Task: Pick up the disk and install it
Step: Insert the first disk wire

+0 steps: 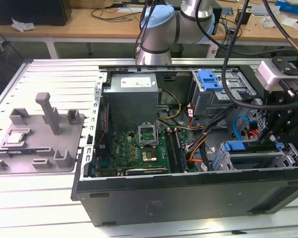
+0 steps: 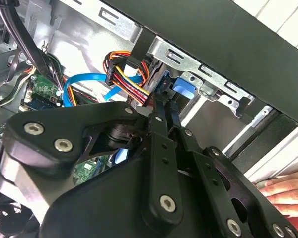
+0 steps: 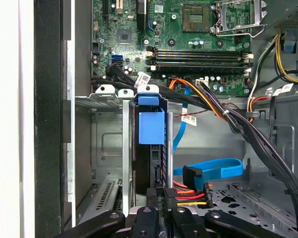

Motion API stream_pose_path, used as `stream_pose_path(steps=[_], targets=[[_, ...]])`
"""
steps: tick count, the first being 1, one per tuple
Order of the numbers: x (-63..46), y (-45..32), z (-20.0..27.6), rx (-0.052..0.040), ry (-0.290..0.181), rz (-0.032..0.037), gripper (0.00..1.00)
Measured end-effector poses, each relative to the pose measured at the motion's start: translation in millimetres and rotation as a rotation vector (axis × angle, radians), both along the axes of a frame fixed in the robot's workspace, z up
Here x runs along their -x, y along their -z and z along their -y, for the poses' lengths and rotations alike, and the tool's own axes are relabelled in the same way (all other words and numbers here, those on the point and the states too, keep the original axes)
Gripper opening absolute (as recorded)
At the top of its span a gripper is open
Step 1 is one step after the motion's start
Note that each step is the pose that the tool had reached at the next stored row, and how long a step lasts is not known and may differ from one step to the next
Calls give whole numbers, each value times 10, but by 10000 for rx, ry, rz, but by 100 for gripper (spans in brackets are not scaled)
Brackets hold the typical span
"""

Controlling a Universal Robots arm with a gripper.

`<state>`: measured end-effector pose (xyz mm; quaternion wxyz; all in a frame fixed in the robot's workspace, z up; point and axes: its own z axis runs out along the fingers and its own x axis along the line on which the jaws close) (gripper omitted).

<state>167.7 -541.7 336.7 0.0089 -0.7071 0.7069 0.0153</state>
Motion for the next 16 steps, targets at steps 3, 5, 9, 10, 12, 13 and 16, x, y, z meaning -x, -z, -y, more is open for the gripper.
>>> stream_pose_path(steps=[3,5,9,10,12,13,16], targets=[[0,-10,1,2,0,0,24],[0,-85,0,3,0,1,36],[0,-214,0,3,0,1,36],[1,-279,-27,-1,0,14,36],[1,-316,-135,6,0,43,36],[3,-366,-201,15,1,61,36],[7,-465,-304,83,-1,83,36]])
